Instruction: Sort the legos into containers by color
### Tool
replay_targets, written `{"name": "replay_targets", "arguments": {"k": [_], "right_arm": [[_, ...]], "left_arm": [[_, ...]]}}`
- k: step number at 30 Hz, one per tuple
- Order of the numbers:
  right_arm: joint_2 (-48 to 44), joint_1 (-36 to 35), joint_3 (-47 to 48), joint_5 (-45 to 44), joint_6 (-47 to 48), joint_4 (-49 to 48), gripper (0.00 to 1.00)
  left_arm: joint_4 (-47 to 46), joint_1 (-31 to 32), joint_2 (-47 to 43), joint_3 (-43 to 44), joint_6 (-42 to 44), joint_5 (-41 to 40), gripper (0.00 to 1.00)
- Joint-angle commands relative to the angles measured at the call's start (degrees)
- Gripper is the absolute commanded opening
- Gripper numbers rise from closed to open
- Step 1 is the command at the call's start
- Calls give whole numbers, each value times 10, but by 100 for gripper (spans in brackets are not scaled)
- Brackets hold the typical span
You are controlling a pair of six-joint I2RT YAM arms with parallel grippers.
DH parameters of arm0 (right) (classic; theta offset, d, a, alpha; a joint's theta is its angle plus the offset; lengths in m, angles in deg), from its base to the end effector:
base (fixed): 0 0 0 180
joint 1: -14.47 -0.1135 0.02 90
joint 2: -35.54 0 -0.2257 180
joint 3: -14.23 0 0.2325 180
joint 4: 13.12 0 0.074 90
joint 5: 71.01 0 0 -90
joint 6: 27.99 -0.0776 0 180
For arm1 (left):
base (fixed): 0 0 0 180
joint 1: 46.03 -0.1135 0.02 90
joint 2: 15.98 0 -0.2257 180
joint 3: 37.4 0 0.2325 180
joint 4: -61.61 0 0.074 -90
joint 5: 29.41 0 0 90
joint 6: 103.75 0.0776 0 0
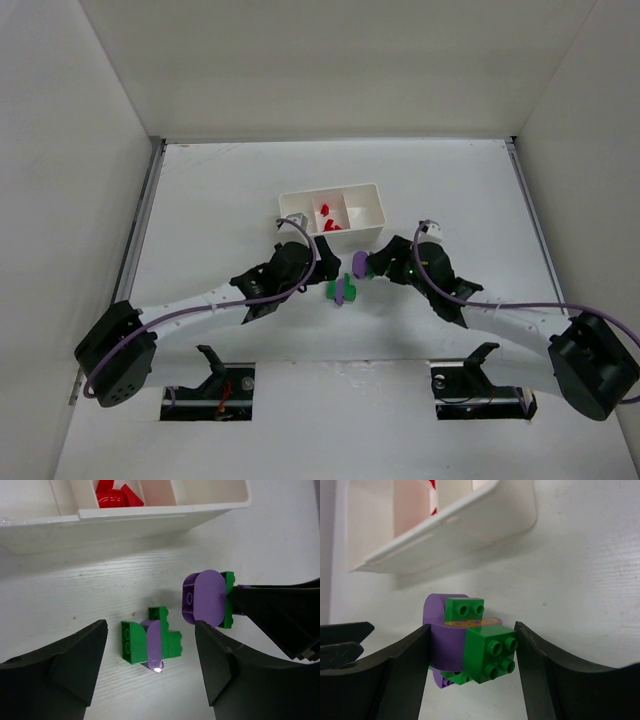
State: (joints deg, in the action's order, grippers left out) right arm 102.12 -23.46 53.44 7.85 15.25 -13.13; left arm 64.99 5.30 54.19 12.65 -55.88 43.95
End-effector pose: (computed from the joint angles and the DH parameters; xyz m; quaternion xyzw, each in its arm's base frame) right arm 0.2223 0.1542 0.1447 0.1158 0.8438 0.2872 0.4382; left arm 0.2034 -0.2186 0.1867 -0.0127 0.8312 -0.3121 0.4600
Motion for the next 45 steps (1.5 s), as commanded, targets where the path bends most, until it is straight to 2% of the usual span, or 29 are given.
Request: {"name": "replay_targets", "arguments": {"k": [1,10,17,23,33,45], "right_arm": [[-32,16,18,50,-4,-30,60],[-9,19,89,131,-42,-65,60],[33,19,118,182,-106,-119,60],[48,17,127,190,-127,-134,60],[80,9,132,229,-171,-193,59],[90,-19,140,230,-185,-212,59]], "left_arm": [[-56,-8,-46,-16,-27,33,71],[-172,-34,-120,-79,-92,115,74],[-215,-34,-146,-105,-93,122,74],[-229,-35,-140,-103,-95,124,74],[-245,-39,-128,-108,-104,129,68],[-279,-38,-93,-114,-107,120,63]]}}
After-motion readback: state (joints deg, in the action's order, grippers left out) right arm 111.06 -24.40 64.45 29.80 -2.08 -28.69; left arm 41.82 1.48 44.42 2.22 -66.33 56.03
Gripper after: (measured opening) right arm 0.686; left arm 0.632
